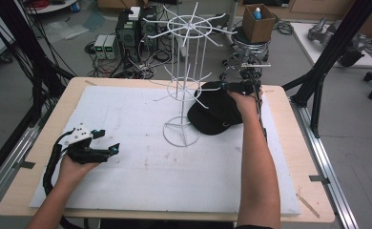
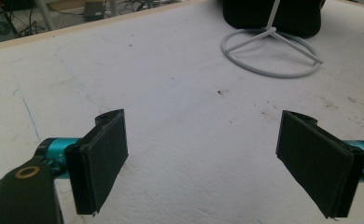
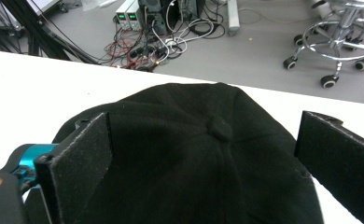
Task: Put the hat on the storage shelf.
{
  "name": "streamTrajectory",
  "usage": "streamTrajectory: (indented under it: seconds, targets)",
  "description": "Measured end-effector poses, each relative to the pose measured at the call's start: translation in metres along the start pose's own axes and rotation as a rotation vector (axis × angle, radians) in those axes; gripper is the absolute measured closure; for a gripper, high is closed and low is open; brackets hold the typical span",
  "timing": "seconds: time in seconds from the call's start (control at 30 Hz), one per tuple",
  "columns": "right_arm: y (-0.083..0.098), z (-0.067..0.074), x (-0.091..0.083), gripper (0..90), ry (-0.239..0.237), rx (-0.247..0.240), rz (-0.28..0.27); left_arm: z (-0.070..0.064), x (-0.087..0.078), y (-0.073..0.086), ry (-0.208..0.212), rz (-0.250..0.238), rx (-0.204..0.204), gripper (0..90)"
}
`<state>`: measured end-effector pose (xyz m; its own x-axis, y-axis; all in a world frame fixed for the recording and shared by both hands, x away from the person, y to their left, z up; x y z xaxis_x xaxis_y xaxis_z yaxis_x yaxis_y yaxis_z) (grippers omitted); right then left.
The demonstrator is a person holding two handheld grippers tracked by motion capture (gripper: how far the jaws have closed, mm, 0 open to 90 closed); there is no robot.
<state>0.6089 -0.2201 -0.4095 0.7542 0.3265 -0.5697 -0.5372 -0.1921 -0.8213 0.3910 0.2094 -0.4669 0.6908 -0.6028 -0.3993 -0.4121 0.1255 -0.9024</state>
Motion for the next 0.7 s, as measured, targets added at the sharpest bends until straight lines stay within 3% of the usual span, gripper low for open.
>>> streamTrajectory:
  seconds: [0.13, 0.33, 0.37, 0.47, 0.5, 0.57, 0.6, 0.63, 0.67, 0.7]
  targets:
    - [-0.004, 0.003, 0.013, 3.5, 0.006, -0.016, 0.014, 0.001, 0.000, 0.001, 0.001, 0.003, 0.003, 16.9]
    - [0.005, -0.003, 0.028, 3.6, 0.025, 0.039, 0.041, 0.002, 0.000, 0.001, -0.001, 0.004, -0.002, 16.9]
    - [0.011, -0.003, 0.033, 3.6, 0.023, 0.065, 0.064, 0.002, 0.001, 0.001, 0.001, 0.004, -0.004, 16.9]
    - [0.018, -0.003, 0.039, 4.1, 0.010, 0.064, 0.089, 0.003, 0.001, 0.002, 0.000, 0.008, -0.005, 16.9]
    - [0.025, 0.001, 0.043, 8.6, -0.009, 0.060, 0.127, 0.004, 0.001, 0.002, -0.001, 0.007, -0.006, 16.9]
    - [0.028, 0.006, 0.044, 30.3, -0.045, 0.042, 0.141, 0.003, 0.001, 0.002, 0.000, 0.009, -0.006, 16.9]
    - [0.028, 0.006, 0.044, 30.3, -0.045, 0.042, 0.141, 0.003, 0.001, 0.002, -0.001, 0.011, -0.002, 16.9]
    - [0.029, 0.007, 0.044, 43.0, -0.044, 0.036, 0.138, 0.003, 0.001, 0.002, 0.000, 0.010, -0.001, 16.9]
    - [0.029, 0.007, 0.044, 43.0, -0.044, 0.036, 0.138, 0.003, 0.000, 0.003, 0.002, 0.015, 0.003, 16.9]
    - [0.031, 0.006, 0.042, 56.2, -0.034, 0.030, 0.139, 0.002, 0.000, 0.003, 0.002, 0.015, 0.003, 16.9]
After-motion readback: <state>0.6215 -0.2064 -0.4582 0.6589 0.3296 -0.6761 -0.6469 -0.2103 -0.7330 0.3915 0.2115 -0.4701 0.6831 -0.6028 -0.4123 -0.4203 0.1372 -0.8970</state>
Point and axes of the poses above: each handheld gripper's, and its own axes: x roughly forward along the jaws, y roughly out of its underside, z roughly to its left, the point moved 10 cm from there along x, roughly forward along the jaws, and after that the axes turned 8 degrees about -x, right-handed, at the moved point
